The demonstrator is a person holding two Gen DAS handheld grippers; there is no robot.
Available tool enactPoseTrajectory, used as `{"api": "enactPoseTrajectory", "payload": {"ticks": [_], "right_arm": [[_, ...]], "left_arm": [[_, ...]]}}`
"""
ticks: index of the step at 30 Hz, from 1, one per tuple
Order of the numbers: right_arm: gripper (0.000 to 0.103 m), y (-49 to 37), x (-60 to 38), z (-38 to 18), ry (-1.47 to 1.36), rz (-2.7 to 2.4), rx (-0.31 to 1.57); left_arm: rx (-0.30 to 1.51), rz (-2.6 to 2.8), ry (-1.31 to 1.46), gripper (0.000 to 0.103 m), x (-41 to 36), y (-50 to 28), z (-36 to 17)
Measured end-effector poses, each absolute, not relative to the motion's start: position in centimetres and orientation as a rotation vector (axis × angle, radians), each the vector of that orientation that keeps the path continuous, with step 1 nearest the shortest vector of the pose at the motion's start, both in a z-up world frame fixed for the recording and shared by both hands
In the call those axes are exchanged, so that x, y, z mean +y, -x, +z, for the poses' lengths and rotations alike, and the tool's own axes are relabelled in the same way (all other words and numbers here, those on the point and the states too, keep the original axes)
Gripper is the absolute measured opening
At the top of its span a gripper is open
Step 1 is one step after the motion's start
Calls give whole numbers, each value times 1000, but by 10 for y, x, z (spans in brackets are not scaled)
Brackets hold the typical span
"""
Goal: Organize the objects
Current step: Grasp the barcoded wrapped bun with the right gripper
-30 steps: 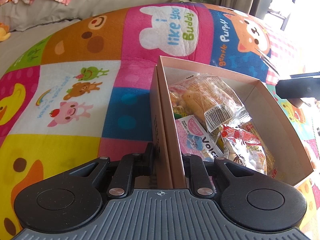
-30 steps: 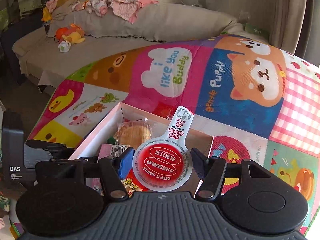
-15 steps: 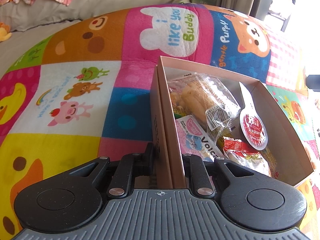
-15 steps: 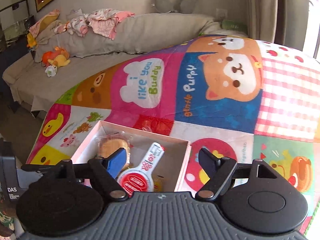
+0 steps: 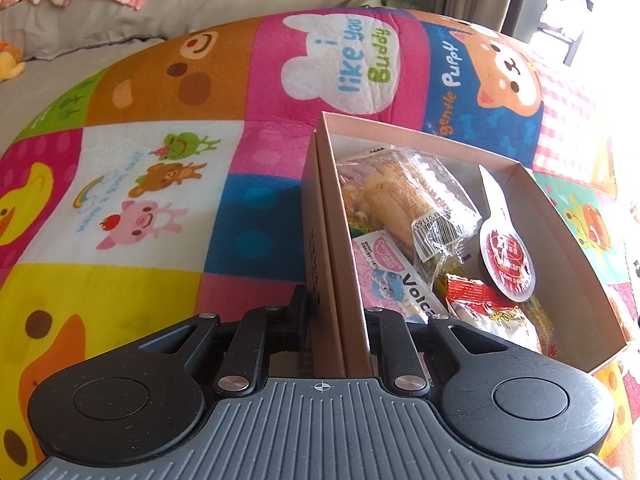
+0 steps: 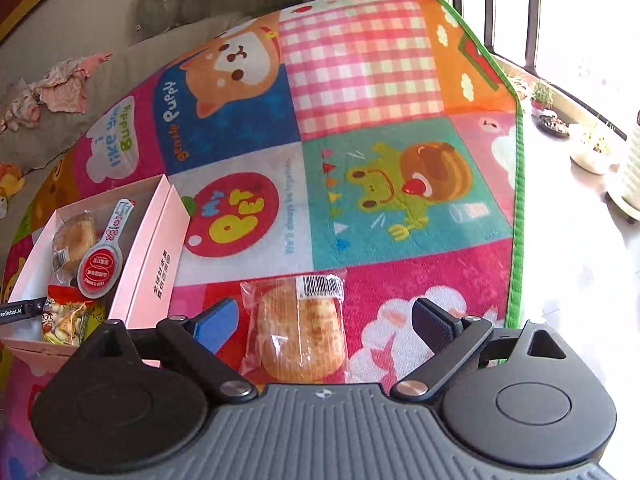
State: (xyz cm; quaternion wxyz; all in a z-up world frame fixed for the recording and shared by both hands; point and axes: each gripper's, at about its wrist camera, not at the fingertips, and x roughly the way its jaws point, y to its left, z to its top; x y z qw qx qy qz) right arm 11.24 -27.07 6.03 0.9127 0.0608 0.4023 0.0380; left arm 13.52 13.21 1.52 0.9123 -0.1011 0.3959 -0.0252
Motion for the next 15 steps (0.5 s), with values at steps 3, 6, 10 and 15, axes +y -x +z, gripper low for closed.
{"api": "enactPoseTrajectory", "payload": {"ticks": [3,6,10,15], "right_arm": [[95,-111,-262,49,-125,59,821],[95,-116,-245,47,-107,27,785],[95,-129,-232,36,-110,-13,780],[93,-140,-226,23,-133,-12,814]], "left_arm": [[816,-52,209,19,132,-135,15],[816,-53,205,19,132,-135,15],[823,-54,191,19,131,-136,16],[826,-48,196,19,130,-137,16]]}}
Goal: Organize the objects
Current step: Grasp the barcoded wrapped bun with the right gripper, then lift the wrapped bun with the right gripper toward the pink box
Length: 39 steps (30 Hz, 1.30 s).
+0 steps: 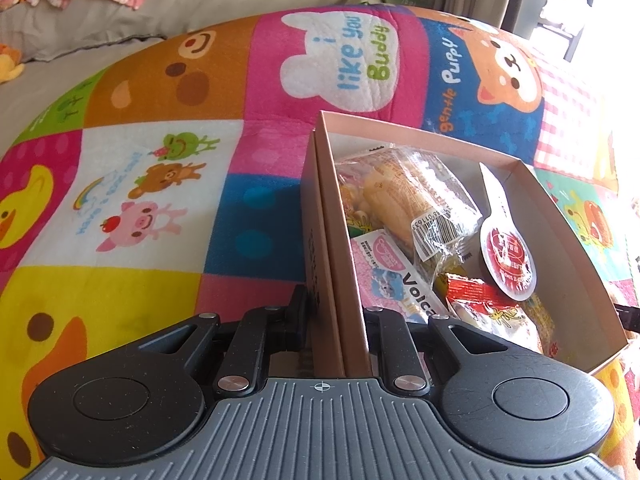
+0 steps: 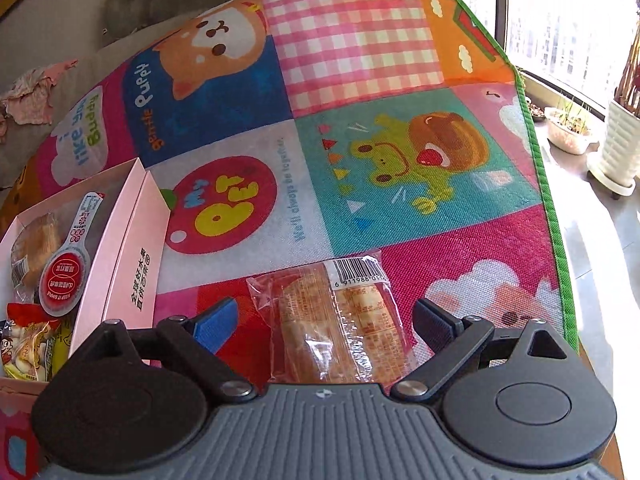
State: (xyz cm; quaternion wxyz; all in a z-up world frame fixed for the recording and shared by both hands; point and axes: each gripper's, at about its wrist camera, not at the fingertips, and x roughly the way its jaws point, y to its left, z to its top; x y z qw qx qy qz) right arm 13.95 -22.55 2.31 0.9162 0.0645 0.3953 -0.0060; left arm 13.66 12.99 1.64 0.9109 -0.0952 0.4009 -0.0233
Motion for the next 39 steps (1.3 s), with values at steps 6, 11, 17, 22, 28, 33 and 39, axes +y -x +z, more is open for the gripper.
{"api": "enactPoseTrajectory", "payload": {"ticks": [6,11,17,22,28,33,39], "right_arm": [[65,-131,-218,20,-40,-7,821],[57,-110,-221,20,-3,27,829],[57,-79,-224,24,11,55,861],[57,-50,-218,28,20,96,892],[59,-30,-201,29,61,168,907],[75,-34,-195,28,141,123,860],[75,-41,-195,25,118,156,871]], "left_arm": [[827,-49,196,19,129,-136,16],[826,-50,198,19,129,-136,16],[826,-51,199,18,129,-136,16],[826,-50,198,19,130,-136,16],[826,-51,198,19,130,-136,16],[826,-52,202,19,130,-137,16],[826,-52,202,19,130,-137,16]]}}
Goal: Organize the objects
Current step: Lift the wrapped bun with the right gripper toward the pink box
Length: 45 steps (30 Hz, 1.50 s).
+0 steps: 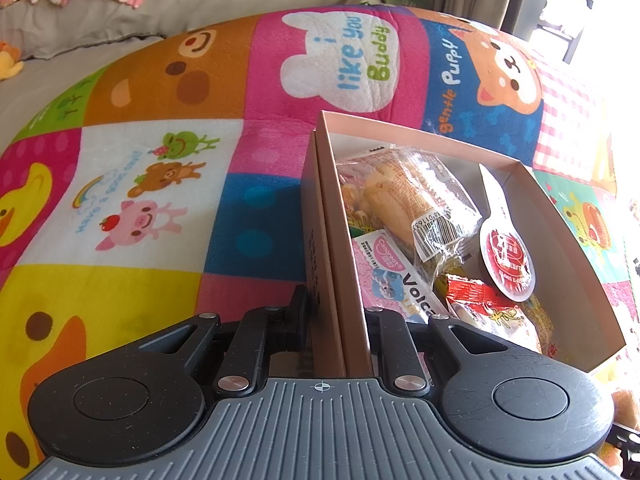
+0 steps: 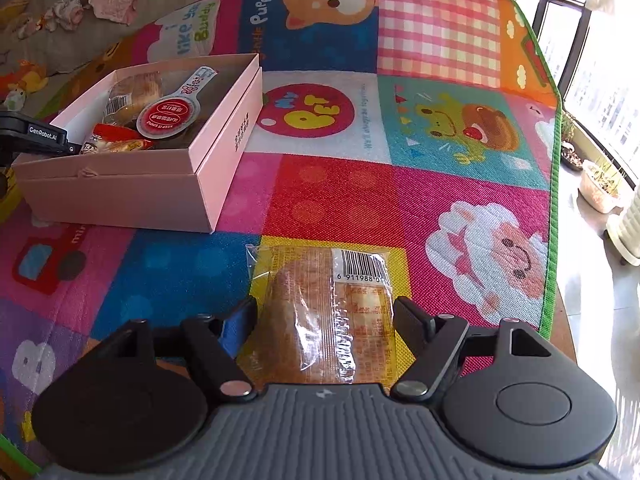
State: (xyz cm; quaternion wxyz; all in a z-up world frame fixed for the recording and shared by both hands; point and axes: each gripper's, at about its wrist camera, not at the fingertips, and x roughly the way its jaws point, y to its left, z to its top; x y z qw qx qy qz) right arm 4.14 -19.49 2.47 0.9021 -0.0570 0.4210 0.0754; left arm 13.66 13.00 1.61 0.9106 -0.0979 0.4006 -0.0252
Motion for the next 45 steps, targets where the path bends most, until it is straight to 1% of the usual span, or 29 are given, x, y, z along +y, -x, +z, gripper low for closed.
{"api": "enactPoseTrajectory", "payload": {"ticks": [1,3,5,9,16,20,30,34,38,42,45], "right_arm": [[75,-42,-195,25,110,161,874],[65,-41,-196,26,95,175,880],[60,-39,-196,27,85,186,886],[57,-30,-196,29,66,219,913],[56,-3,-184,39,9,338,953],[56,12,-170,50,-10,401,936],[56,19,-152,99,8,454,818],[56,19,-156,138,12,443,688],[56,3,-166,173,-8,397,587],[56,-27,-164,186,-23,365,581],[56,-52,-156,183,-53,396,615]], "left_arm": [[826,-52,202,19,130,-137,16],[826,-52,202,19,130,-137,16],[826,-52,202,19,130,-137,16],[828,-52,202,19,130,-137,16],[826,-53,202,19,130,-136,16],[826,-56,200,19,131,-136,15],[821,-60,200,19,132,-135,15],[821,-55,205,19,132,-135,15],[811,-47,204,19,130,-134,15],[808,-48,183,19,128,-134,15],[806,-49,184,19,128,-134,15]]}}
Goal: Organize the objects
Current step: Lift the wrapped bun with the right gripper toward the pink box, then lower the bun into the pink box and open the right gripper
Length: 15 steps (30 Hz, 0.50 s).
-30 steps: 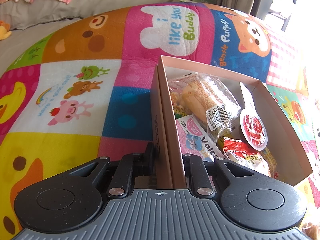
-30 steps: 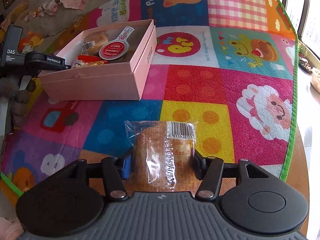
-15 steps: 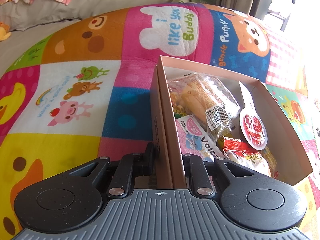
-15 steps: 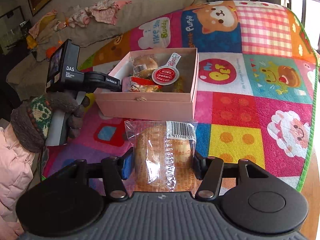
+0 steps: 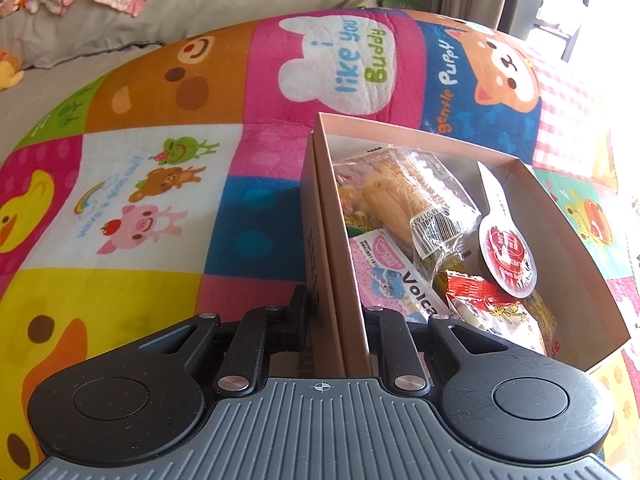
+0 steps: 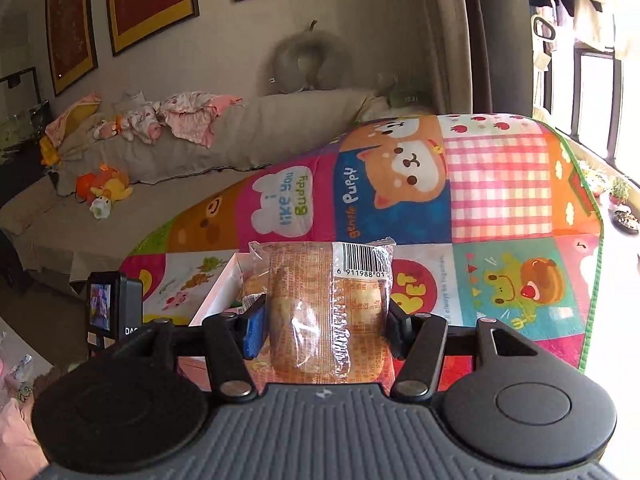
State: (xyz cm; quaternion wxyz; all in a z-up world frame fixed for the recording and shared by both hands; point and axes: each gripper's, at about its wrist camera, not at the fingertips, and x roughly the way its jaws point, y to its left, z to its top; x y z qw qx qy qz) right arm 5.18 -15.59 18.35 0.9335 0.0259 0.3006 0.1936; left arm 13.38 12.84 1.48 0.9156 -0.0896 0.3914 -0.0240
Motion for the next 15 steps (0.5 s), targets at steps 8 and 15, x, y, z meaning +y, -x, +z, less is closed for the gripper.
{"api": "enactPoseTrajectory", "payload": {"ticks": [8,15], "right_arm": [[56,-112,-103,127,21,370,725],[56,-145,-81,83,6,360,804]], "left_arm": [[791,-56,171,19,128,-132,14],[790,-57,174,19,128,-132,14]]}}
